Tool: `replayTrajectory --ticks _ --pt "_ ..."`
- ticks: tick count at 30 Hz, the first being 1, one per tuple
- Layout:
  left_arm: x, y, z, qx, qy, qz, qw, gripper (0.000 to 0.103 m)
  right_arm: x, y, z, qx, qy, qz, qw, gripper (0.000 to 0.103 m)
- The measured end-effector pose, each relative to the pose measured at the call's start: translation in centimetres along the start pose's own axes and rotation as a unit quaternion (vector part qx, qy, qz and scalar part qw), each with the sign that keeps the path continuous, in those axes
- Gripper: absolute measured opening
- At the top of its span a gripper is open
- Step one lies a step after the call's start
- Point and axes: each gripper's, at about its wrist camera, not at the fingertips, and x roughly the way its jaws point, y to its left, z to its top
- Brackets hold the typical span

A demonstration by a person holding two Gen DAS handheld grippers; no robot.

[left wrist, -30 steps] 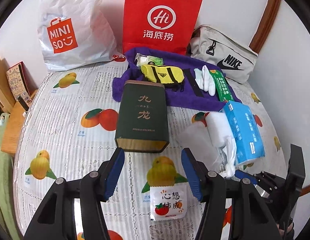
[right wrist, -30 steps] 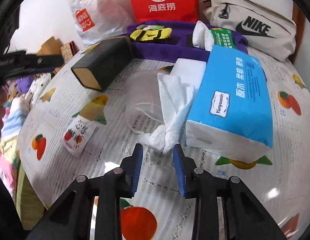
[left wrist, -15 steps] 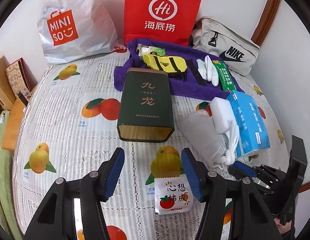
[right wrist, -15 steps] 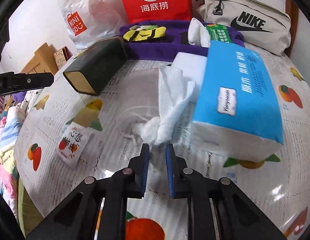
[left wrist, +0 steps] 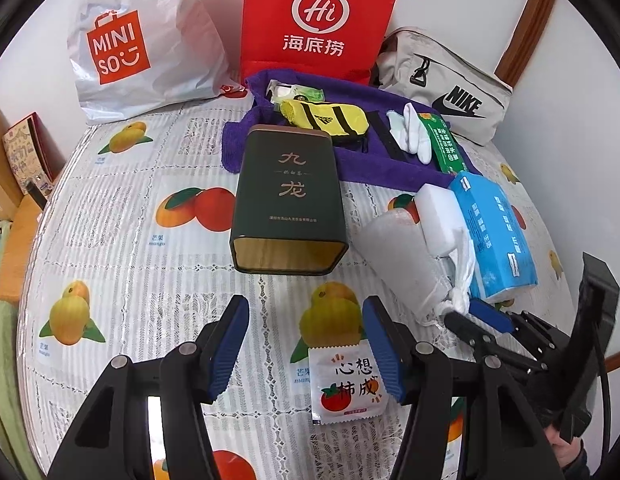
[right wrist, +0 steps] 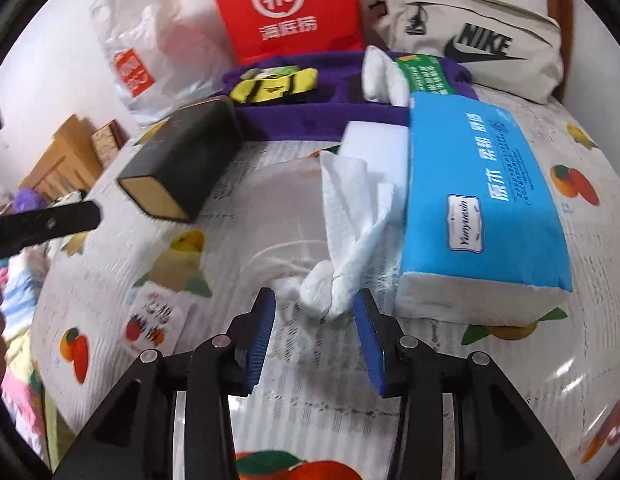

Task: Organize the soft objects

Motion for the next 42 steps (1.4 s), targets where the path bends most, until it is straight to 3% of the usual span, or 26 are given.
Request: replayTrajectory --ticks 5,7,19,21,23,29,32,35,37,40,42 --pt "0.6 0.4 -0.3 0.001 0.006 -0.010 0.9999 0.057 1.0 -0.5 0.2 0.034 0.000 -0.014 0.999 0.040" --pt "0.8 0.6 -0.4 -0.001 0.009 -0.013 0.9999 0.057 1.0 -0.4 0.2 0.034 -0.008 -0.019 0.999 0.028" --pt "1.7 -0.1 -2.1 0.007 0.025 -0.035 0.9991 0.057 -1.6 0.2 -1.4 -0.012 0.011 0.006 1.000 0.028" --pt "2.0 -0.5 -2.6 0.012 0.030 -0.036 0.9988 0.063 -2.3 0.4 -1.6 -0.018 0.008 0.013 1.000 0.028" --pt "2.3 -1.1 -3.4 0.020 0.032 -0.029 0.9989 0.071 -2.9 0.5 -1.7 -0.021 0.002 0.015 1.000 0.028" --pt "4.2 -2.3 -5.7 0.037 0.061 -0.011 0.9974 0.074 -4.5 -0.3 -2.2 -0.026 -0.011 0.011 1.000 0.028" --pt "4.4 -3.4 -6.4 0.059 0.052 -0.001 0.9969 0.090 -5.2 -1.1 -2.5 -0.021 -0.013 0.009 1.000 0.028" --pt "5.0 -4.5 -6.7 0.073 0.050 0.022 0.9958 0.096 -6.1 -1.9 -2.7 -0.018 -0.021 0.000 1.000 0.028" --pt "5.4 -5.2 -7.0 0.081 0.040 0.054 0.9945 0.097 -6.7 -2.5 -2.7 -0.014 -0.028 -0.004 1.000 0.028" --pt "5.4 -5.4 -7.1 0.078 0.029 0.057 0.9949 0.097 -7.4 -3.4 -2.8 -0.009 -0.035 -0.010 0.999 0.028" --pt "5.2 -5.1 -7.1 0.076 0.022 0.057 0.9952 0.084 -7.8 -4.1 -3.0 -0.003 -0.038 -0.011 0.999 0.028"
